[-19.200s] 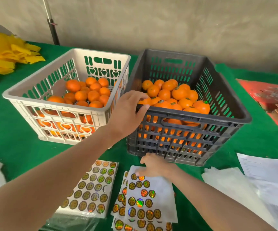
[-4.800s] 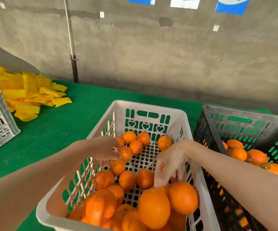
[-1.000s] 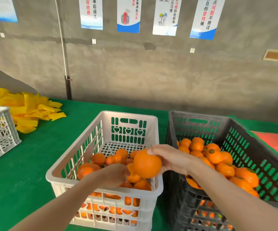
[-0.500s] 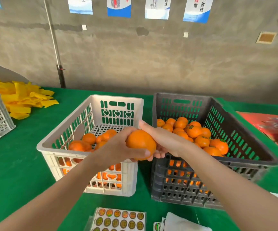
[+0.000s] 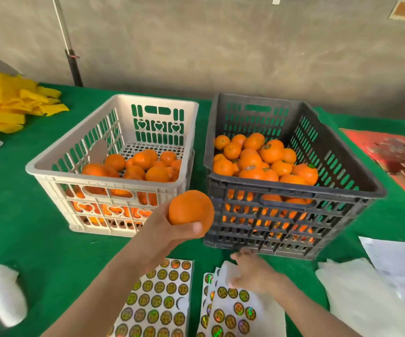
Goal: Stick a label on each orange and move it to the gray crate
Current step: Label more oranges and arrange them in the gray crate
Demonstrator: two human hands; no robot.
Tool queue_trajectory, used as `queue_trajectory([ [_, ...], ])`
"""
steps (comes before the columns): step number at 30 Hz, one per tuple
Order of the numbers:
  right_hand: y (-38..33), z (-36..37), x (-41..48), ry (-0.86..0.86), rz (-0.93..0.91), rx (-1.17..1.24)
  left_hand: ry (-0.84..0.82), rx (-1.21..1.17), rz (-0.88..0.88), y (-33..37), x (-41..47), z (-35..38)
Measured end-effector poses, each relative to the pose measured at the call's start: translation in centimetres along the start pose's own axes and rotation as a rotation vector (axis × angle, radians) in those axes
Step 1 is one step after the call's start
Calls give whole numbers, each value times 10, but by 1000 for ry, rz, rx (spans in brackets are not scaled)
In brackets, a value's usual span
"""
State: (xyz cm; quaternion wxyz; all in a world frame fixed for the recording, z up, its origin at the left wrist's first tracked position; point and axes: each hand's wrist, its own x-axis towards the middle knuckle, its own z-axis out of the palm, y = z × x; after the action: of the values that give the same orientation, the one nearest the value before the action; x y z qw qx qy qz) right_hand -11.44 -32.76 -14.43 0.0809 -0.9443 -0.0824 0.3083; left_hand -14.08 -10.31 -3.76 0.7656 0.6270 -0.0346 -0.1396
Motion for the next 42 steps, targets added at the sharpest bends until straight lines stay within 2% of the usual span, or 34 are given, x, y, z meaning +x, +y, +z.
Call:
queue_trajectory([
  [3, 4, 9, 11, 59, 81, 45, -3, -74, -28, -11, -1, 1],
  [6, 6, 9, 13, 163, 40, 106, 16, -124, -66, -21, 1, 0],
  [13, -1, -25, -2, 344, -303, 473, -45, -125, -236, -51, 3, 4],
  [19, -16, -36, -13, 442, -399, 576, -83, -96, -384, -79, 16, 16],
  [20, -15, -34, -15, 505, -383, 554, -75, -120, -401, -82, 19, 18],
  [22, -13, -25, -19, 749, -378, 429, -34, -219, -410, -88, 23, 20],
  [24, -13, -13, -26, 929, -445, 302, 23, -305, -396, -92, 27, 19],
  [29, -11, 6, -36, 1089, -444, 100, 43, -325, -420, -93, 27, 21],
  [31, -10, 7, -37, 1105, -445, 39, 67, -333, -428, -95, 28, 22],
  [35, -9, 15, -35, 1023, -461, -35, 89, -360, -441, -101, 32, 22],
  [40, -10, 25, -32, 956, -591, 96, 109, -344, -470, -103, 33, 23],
  [42, -10, 28, -33, 890, -583, 197, 88, -348, -504, -102, 32, 22],
])
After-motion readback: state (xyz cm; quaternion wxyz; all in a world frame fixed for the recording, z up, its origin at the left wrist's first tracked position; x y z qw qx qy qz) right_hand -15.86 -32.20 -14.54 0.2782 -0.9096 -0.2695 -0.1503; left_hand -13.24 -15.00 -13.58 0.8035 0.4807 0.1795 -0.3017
